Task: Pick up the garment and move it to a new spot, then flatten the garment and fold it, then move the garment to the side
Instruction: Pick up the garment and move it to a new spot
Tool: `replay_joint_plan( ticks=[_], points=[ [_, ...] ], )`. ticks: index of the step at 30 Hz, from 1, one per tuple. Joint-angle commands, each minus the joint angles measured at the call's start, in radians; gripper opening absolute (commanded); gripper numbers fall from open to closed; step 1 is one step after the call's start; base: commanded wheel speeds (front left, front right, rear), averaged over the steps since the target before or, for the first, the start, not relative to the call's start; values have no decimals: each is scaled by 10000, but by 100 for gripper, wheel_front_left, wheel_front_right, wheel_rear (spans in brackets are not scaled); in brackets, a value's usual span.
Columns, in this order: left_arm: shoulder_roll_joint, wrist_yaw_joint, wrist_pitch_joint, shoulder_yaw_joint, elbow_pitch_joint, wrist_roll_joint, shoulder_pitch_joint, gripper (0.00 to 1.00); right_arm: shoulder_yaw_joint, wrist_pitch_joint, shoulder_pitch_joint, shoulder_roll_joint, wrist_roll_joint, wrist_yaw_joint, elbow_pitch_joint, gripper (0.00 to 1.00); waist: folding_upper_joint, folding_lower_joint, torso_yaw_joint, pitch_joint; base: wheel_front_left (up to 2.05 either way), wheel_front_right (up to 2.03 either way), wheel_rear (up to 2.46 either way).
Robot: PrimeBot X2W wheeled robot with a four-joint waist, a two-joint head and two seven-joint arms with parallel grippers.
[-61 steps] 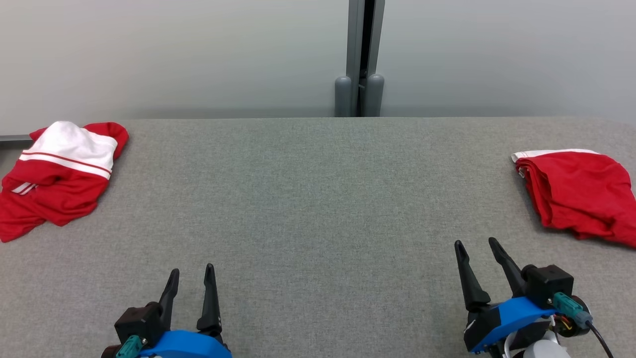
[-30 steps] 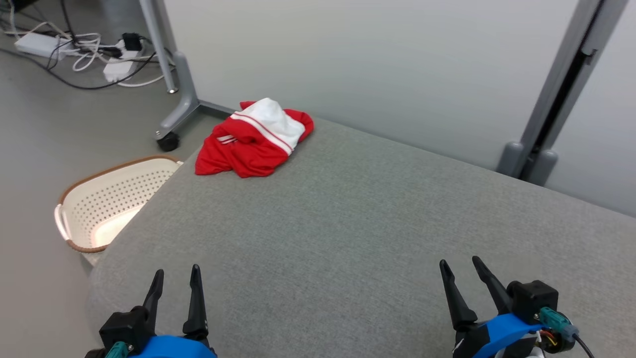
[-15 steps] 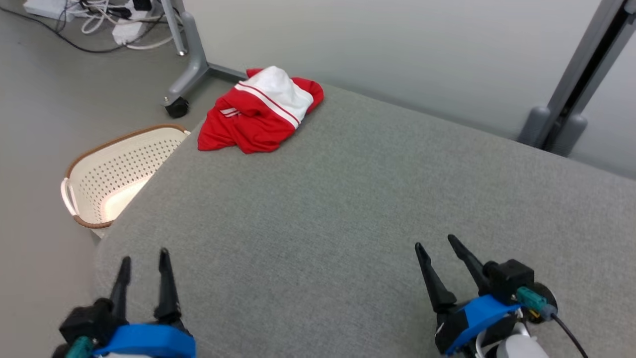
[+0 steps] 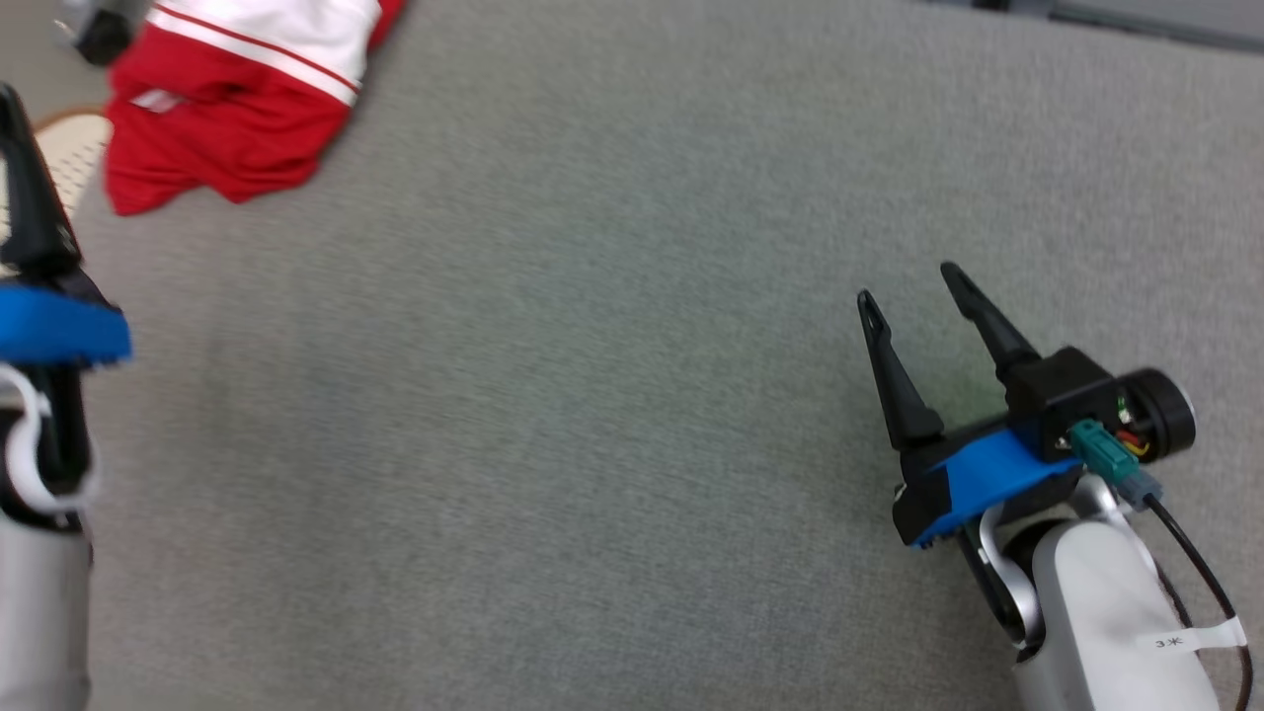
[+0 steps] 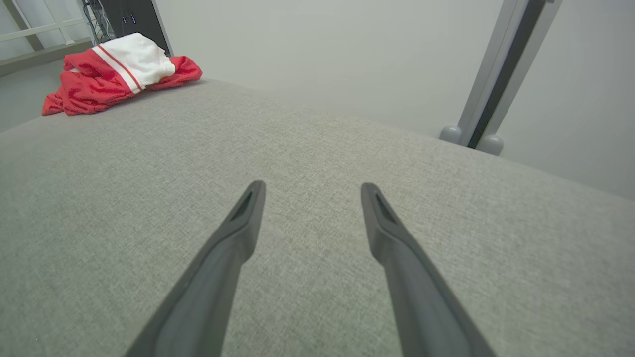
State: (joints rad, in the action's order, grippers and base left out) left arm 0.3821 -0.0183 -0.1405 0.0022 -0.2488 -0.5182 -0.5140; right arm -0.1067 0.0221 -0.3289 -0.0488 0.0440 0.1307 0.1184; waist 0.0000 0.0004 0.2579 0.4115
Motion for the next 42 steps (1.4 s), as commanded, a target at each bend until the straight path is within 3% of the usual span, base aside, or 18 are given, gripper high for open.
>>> replay_joint_plan(
  ticks=[1, 4, 13, 20, 26, 27, 28, 30, 31, 42],
  points=[
    [58, 115, 162, -30, -319, -121, -435, 100, -12, -94, -170, -30, 151, 1, -217, 100, 0, -4, 44, 366, 0, 0, 0],
    [473, 441, 549, -91, -1496, -164, -1689, 100, -186, -420, -288, -32, 335, 1, -916, 100, 0, -4, -244, 1078, 0, 0, 0],
    [904, 1306, 1183, -961, -5074, -131, -4235, 100, -263, -1186, 100, -107, 767, 1, -2752, 100, 0, -4, -719, 2502, 0, 0, 0],
    [1468, 1443, 558, -1613, -6809, 416, -5691, 100, -55, -1432, 455, -199, 858, -1, -3529, 100, 0, -4, -979, 2990, 0, 0, 0],
    [1508, 1500, 951, -2221, -7972, 507, -6392, 100, -48, -1399, 666, -149, 767, -1, -3651, 100, 0, -4, -1172, 3157, 0, 0, 0],
    [1492, 1505, 1028, -2316, -8106, 476, -6456, 95, -60, -1376, 681, -138, 759, -1, -3640, 100, 0, -4, -1202, 3166, 0, 0, 0],
    [1421, 1497, 1123, -2426, -8205, 407, -6473, 44, -65, -1352, 688, -128, 757, -1, -3627, 100, 0, -4, -1233, 3163, 0, 0, 0],
    [1367, 1492, 1272, -2698, -8304, 236, -6477, 4, -21, -1303, 672, -112, 744, -1, -3612, 100, 0, -4, -1284, 3140, 0, 0, 0],
    [1401, 1493, 1285, -2809, -8310, 149, -6479, 0, 12, -1278, 634, -106, 739, -1, -3603, 100, 0, -4, -1301, 3127, 0, 0, 0],
    [2153, 1490, 1111, -4316, -7557, -735, -6608, 0, 36, -665, 417, -32, 472, -1, -2848, 100, 0, -4, -1423, 2140, 0, 0, 0]
  ],
)
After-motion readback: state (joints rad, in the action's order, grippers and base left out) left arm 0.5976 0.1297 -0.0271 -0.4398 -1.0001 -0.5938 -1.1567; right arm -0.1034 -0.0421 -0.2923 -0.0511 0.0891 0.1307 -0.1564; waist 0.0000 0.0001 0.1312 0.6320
